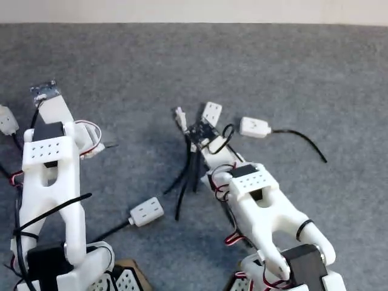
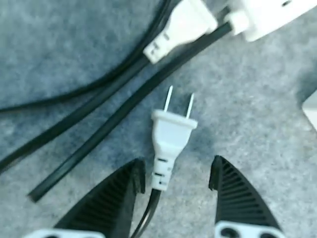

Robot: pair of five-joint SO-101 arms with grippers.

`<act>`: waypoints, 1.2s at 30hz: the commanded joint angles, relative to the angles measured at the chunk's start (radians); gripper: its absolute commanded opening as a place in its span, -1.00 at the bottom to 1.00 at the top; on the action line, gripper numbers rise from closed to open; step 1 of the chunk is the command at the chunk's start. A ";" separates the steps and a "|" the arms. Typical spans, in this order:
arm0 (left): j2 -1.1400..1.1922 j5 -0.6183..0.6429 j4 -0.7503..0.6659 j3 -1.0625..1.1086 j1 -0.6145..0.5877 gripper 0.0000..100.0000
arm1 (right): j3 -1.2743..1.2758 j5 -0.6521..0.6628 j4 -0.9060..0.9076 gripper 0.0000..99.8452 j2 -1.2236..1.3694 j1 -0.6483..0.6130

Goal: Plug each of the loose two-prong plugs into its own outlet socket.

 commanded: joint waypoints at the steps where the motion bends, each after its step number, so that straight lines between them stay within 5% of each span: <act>1: -0.036 0.008 -0.014 -0.002 0.019 -0.20 | -0.016 -0.126 -0.031 -0.59 -0.010 0.050; 9: -0.036 0.008 -0.012 -0.001 0.041 -0.20 | -0.008 -0.207 -0.031 -0.61 -0.002 0.019; 15: -0.036 0.009 -0.009 0.001 0.062 -0.20 | -0.007 -0.201 -0.031 -1.00 -0.001 -0.031; 26: -0.036 0.009 -0.008 0.001 0.062 -0.20 | -0.007 -0.199 -0.022 -0.99 -0.008 -0.025; 32: -0.044 0.011 -0.005 -0.019 0.084 -0.20 | -0.074 -0.198 0.151 -0.99 -0.127 0.047; 36: -0.044 0.014 0.146 -0.130 0.162 -0.20 | -0.111 -0.140 0.278 -0.99 -0.340 -0.008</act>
